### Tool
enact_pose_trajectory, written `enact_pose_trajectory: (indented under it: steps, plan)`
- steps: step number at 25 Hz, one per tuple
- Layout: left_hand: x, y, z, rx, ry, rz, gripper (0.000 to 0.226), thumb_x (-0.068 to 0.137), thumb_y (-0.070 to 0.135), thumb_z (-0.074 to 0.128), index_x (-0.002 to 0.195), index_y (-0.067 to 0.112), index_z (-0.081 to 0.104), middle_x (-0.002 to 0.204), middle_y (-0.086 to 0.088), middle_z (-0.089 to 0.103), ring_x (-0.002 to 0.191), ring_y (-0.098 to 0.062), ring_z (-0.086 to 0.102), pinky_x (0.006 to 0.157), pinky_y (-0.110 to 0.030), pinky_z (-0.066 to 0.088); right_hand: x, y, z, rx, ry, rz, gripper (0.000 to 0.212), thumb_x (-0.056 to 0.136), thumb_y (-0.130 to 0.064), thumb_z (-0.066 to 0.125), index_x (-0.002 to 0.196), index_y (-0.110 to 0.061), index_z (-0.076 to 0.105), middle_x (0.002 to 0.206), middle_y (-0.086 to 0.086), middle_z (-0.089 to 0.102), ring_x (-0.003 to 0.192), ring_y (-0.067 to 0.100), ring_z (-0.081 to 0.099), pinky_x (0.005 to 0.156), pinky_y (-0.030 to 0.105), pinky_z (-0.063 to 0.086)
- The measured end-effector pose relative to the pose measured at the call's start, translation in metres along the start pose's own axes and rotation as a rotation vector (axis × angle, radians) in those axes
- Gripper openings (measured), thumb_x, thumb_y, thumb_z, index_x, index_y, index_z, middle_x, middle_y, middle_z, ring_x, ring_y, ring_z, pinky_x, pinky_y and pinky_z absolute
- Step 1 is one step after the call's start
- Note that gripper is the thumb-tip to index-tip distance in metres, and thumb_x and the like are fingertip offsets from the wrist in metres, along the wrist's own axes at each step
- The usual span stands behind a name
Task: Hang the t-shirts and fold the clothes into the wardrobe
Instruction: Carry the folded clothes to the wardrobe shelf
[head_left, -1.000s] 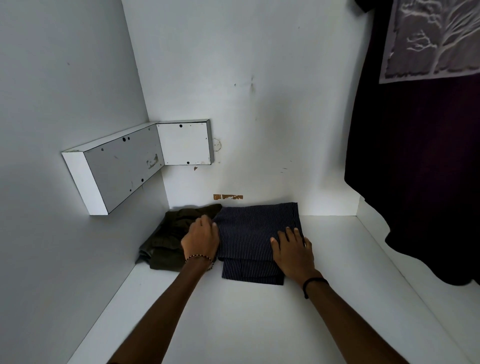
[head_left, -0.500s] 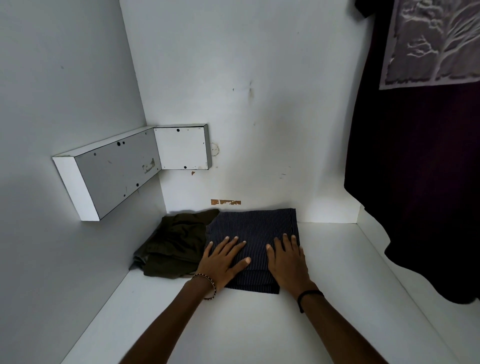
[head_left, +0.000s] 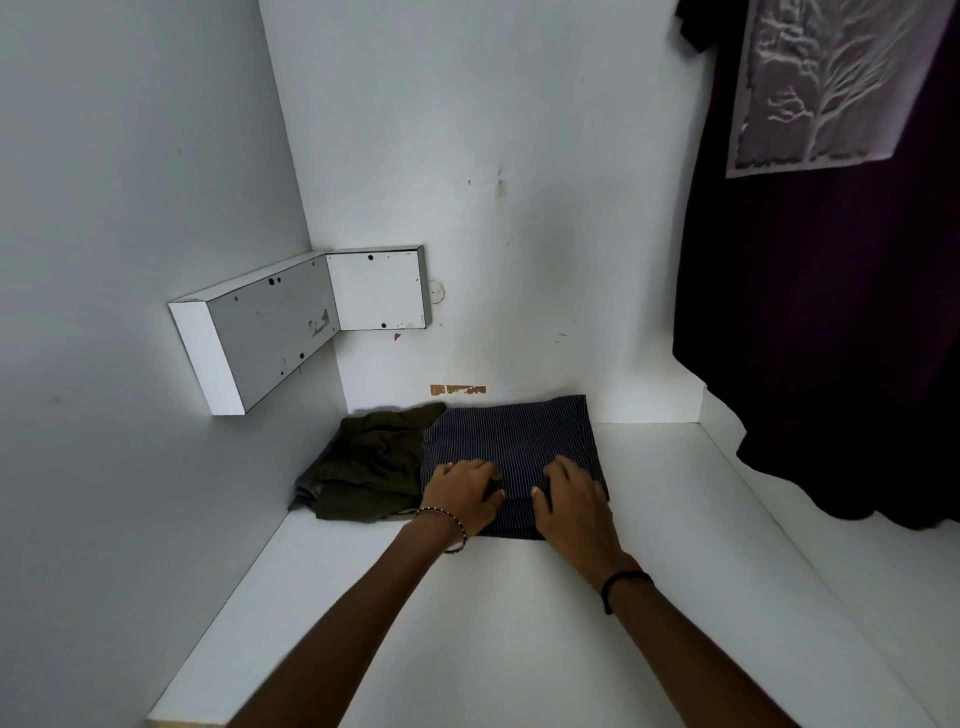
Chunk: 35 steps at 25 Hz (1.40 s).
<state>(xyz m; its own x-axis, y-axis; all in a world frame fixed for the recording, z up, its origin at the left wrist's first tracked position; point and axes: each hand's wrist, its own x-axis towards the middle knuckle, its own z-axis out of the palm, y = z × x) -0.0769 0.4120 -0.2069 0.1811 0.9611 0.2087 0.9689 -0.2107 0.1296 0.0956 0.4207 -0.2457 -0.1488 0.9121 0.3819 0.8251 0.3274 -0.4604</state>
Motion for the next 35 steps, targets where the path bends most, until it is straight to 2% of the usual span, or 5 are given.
enact_pose_trajectory:
  steps: [5,15,23,32,35]
  plan:
    - [-0.050,0.017,0.002,-0.044,0.009,0.034,0.034,0.099,0.036,0.049,0.129,0.020,0.053,0.130,0.001,0.058,0.121,-0.018,0.051,0.102,-0.034,0.034,-0.068,-0.023,-0.013,0.094,0.030,0.025,0.033,0.100,-0.016,0.058,0.128,0.002,0.055,0.135,0.017,0.054,0.114,0.033,0.059,0.087,0.037,0.050]
    - [-0.196,0.054,0.000,-0.215,-0.067,0.120,0.036,0.099,0.034,0.050,0.130,0.018,0.056,0.134,0.000,0.059,0.124,-0.020,0.051,0.105,-0.036,0.033,-0.224,-0.078,-0.041,0.158,0.059,0.141,0.036,0.102,-0.020,0.058,0.134,-0.006,0.051,0.134,0.007,0.056,0.110,0.024,0.061,0.086,0.028,0.045]
    - [-0.281,0.096,0.005,-0.445,-0.147,0.238,0.022,0.094,0.020,0.054,0.110,0.024,0.069,0.109,0.004,0.072,0.104,-0.017,0.064,0.088,-0.036,0.053,-0.329,-0.086,-0.060,0.173,0.096,0.212,0.026,0.101,-0.017,0.057,0.126,-0.011,0.056,0.121,0.003,0.067,0.099,0.025,0.068,0.082,0.040,0.057]
    - [-0.364,0.177,0.042,-0.380,-0.376,0.385,0.029,0.096,0.021,0.051,0.123,0.021,0.063,0.110,0.002,0.072,0.102,-0.022,0.065,0.089,-0.036,0.053,-0.462,-0.051,-0.081,0.130,0.059,0.462,0.027,0.101,-0.016,0.057,0.128,-0.011,0.054,0.125,0.001,0.068,0.094,0.021,0.067,0.078,0.031,0.052]
    - [-0.404,0.206,0.047,-0.367,-0.443,0.434,0.032,0.096,0.020,0.050,0.125,0.020,0.061,0.110,0.001,0.072,0.102,-0.024,0.064,0.088,-0.038,0.053,-0.513,-0.045,-0.092,0.137,0.060,0.550,0.024,0.100,-0.016,0.057,0.124,-0.015,0.054,0.121,-0.001,0.069,0.089,0.022,0.068,0.078,0.038,0.057]
